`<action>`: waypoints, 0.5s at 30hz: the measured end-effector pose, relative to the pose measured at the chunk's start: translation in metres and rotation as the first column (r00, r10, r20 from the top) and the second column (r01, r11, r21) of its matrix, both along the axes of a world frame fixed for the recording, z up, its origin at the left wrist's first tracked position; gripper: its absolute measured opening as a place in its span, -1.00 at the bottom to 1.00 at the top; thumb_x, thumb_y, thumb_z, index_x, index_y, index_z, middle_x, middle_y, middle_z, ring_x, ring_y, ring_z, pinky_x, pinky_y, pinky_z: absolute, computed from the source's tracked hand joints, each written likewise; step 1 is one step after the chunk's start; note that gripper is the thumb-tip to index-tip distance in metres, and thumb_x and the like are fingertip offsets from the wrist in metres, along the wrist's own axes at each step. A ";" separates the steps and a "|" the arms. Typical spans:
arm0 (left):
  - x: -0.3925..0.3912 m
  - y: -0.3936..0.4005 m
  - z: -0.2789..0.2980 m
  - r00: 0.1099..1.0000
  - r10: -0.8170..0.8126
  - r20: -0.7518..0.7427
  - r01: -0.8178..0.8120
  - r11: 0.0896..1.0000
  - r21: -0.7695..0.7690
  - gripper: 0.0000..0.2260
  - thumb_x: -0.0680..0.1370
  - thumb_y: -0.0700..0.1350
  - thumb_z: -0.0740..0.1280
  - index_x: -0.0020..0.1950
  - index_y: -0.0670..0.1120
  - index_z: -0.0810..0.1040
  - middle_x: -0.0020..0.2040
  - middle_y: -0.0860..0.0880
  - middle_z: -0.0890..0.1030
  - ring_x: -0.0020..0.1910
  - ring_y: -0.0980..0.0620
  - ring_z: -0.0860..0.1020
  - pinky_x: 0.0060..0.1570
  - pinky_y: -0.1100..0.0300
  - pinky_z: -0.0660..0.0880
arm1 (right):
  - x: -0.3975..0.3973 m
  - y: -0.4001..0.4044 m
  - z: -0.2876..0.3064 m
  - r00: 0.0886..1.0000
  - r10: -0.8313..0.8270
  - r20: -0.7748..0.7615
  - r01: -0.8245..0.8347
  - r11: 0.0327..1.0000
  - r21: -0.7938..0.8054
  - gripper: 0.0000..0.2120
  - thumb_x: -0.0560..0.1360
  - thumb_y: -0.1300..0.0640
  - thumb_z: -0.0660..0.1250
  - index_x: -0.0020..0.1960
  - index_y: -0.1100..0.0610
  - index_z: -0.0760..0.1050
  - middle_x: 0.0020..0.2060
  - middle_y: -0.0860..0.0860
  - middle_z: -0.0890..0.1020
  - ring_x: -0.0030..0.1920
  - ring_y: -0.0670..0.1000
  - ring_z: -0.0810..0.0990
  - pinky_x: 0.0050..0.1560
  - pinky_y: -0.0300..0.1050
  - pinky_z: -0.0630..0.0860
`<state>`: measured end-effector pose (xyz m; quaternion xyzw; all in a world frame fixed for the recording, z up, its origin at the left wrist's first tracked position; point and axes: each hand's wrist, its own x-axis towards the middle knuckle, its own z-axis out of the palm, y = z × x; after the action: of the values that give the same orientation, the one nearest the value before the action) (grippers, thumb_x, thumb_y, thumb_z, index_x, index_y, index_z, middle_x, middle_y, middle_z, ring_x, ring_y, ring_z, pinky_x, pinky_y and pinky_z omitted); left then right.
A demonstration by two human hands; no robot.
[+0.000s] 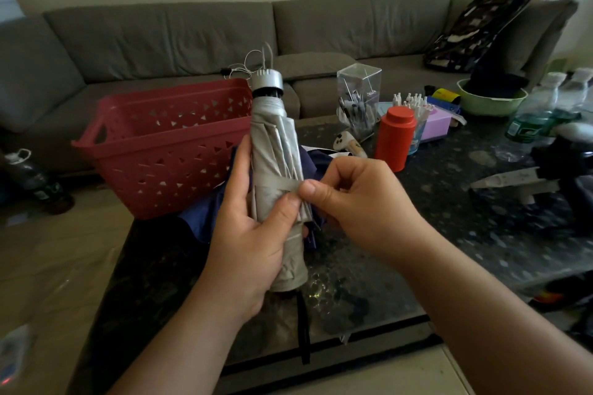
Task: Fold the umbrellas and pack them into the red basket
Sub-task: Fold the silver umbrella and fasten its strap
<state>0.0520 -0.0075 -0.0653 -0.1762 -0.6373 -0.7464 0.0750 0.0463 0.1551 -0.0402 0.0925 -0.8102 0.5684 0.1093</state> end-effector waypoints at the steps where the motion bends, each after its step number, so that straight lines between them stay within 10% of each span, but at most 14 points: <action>1: -0.001 -0.002 0.000 1.000 0.003 0.004 -0.003 1.000 -0.004 -0.27 0.58 -0.18 0.42 0.65 0.26 0.21 0.46 0.16 0.55 0.40 0.10 0.57 0.36 -0.08 0.54 | 0.000 0.001 0.002 1.000 -0.003 -0.008 0.003 1.000 -0.001 -0.66 0.52 -0.02 0.51 -0.23 0.22 0.55 -0.46 -0.01 0.61 -0.44 -0.05 0.53 -0.38 -0.08 0.51; 6: -0.004 -0.011 0.007 0.996 -0.088 0.020 0.088 0.996 -0.004 -0.28 0.62 -0.31 0.35 0.61 0.33 0.26 0.41 0.01 0.61 0.23 -0.03 0.66 0.12 0.00 0.65 | -0.002 0.009 0.012 0.994 0.099 0.054 -0.077 0.944 -0.322 -0.64 0.43 -0.05 0.44 -0.26 0.24 0.47 -0.48 0.07 0.51 -0.47 -0.02 0.44 -0.44 -0.21 0.44; 15: 0.008 -0.001 0.016 0.919 -0.390 0.050 0.363 0.891 0.272 -0.35 0.59 -0.20 0.28 0.54 0.40 0.34 0.29 0.02 0.65 -0.35 0.04 0.51 -0.41 0.15 0.48 | -0.006 0.000 -0.006 0.953 0.287 0.095 -0.219 0.872 -0.438 -0.74 0.45 -0.04 0.43 -0.27 0.11 0.48 -0.33 0.07 0.57 -0.28 0.03 0.54 -0.20 -0.11 0.53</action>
<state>0.0598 -0.0082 -0.0497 -0.2464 -0.4918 -0.8311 -0.0822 0.0406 0.1551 -0.0461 0.1273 -0.6547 0.7450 -0.0131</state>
